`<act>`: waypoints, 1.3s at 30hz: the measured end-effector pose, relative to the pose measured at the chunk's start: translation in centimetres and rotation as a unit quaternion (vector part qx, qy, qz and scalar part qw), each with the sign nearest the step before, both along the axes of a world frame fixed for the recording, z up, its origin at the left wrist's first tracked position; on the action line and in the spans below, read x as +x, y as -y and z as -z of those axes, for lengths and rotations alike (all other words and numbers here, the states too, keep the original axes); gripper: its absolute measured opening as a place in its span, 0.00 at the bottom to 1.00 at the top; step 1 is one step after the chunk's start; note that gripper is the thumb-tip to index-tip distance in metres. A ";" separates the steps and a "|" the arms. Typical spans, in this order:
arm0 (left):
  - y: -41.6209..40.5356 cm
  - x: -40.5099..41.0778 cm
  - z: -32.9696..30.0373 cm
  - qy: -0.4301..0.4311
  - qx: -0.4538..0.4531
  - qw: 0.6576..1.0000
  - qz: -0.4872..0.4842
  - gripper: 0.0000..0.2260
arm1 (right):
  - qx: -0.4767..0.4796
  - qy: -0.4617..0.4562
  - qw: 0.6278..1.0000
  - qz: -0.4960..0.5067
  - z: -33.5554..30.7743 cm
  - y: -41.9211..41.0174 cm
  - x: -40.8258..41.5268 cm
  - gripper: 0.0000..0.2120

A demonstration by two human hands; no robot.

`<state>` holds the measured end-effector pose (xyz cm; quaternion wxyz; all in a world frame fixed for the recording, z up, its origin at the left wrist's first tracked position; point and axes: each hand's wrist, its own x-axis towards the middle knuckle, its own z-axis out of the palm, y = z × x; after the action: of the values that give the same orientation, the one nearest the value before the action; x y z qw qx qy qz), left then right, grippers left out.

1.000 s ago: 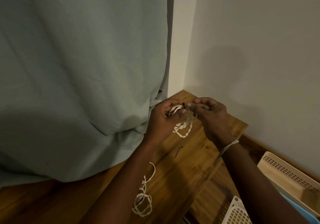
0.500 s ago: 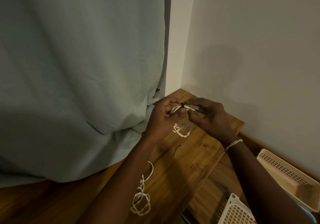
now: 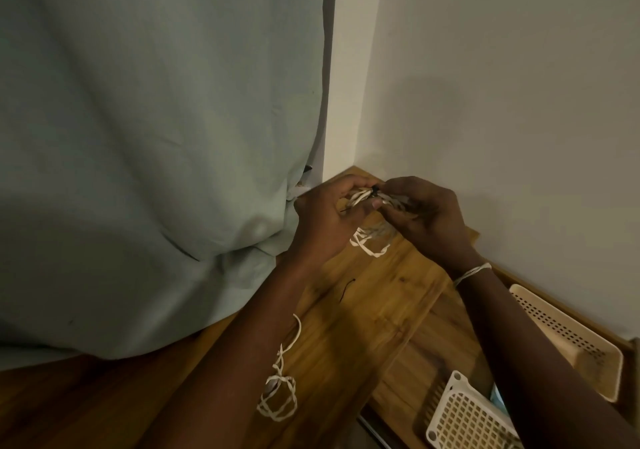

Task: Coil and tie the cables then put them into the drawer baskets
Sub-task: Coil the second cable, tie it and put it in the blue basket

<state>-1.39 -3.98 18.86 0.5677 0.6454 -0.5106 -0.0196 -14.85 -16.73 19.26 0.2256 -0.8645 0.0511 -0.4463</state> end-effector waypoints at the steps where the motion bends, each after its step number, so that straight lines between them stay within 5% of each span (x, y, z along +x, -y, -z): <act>1: 0.0 0.1 0.1 0.027 0.005 1.000 -0.015 0.12 | -0.002 -0.002 1.000 -0.005 0.1 0.1 0.0 0.11; 9: 0.8 0.2 1.1 0.072 0.024 0.996 -0.037 0.14 | 0.014 -0.017 1.000 -0.015 1.0 0.5 0.1 0.12; 18: 2.7 -0.9 4.5 -0.095 0.045 0.991 0.085 0.14 | 0.259 -0.035 0.965 -0.009 3.9 -0.3 -2.2 0.18; 22: 4.2 -3.0 6.7 -0.146 0.063 0.983 0.097 0.13 | 0.295 -0.069 0.952 0.043 5.8 -0.2 -4.8 0.19; 29: 8.6 -9.2 11.4 -0.220 0.117 0.959 0.134 0.12 | 0.416 -0.059 0.894 0.155 11.3 1.1 -11.9 0.31; 39: 20.6 -22.6 20.2 -0.229 0.243 0.914 0.229 0.14 | 0.520 0.001 0.799 0.303 19.6 8.2 -26.5 0.24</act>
<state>-23.98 -24.53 -1.39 0.4745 0.6067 -0.4802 -0.4198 -41.31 -24.91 -0.36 0.4944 -0.5571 0.5347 -0.3991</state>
